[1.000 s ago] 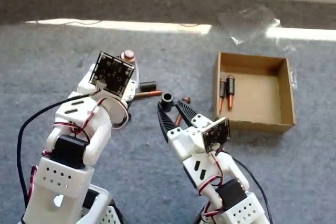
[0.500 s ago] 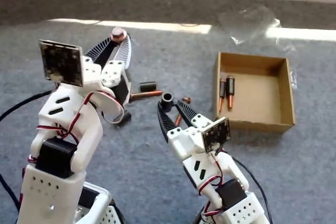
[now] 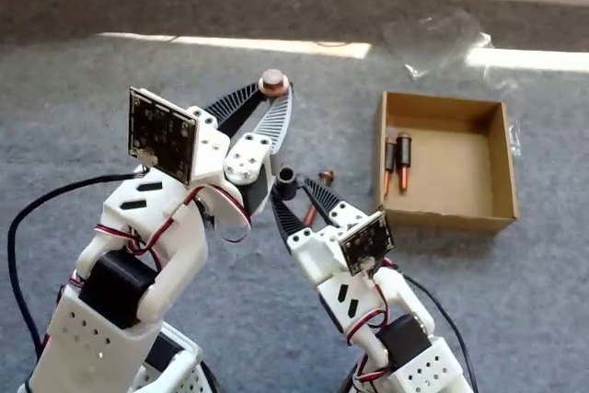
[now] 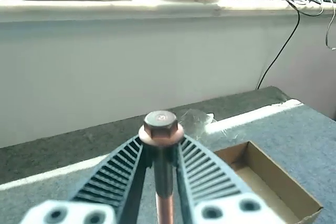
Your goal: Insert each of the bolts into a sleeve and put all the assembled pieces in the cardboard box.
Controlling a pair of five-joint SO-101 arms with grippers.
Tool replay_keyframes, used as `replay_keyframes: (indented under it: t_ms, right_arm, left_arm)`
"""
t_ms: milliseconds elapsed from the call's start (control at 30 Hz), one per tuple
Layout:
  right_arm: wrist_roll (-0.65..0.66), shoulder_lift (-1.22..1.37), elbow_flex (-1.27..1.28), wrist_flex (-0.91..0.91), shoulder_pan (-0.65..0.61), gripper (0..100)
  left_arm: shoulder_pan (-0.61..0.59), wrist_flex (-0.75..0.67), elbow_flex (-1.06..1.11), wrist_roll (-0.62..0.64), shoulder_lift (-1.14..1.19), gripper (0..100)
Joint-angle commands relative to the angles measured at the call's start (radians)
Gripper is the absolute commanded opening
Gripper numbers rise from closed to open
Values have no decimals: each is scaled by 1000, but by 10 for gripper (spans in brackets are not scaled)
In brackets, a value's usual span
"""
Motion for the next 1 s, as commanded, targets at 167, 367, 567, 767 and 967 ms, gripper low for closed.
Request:
replay_keyframes:
  t_ms: [167, 367, 567, 767, 967]
  right_arm:
    - [18, -10, 134, -1, -7, 5]
    - [18, -10, 134, -1, -7, 5]
    - [18, -10, 134, -1, -7, 5]
    - [18, -10, 134, -1, -7, 5]
    - [18, -10, 134, 1, -7, 5]
  left_arm:
    - [24, -6, 25, -9, -42, 6]
    - [24, 0, 134, -11, -185, 6]
    - [47, 0, 196, -11, -225, 6]
    - [108, -52, 252, -78, -232, 6]
    - [104, -127, 328, -77, -234, 6]
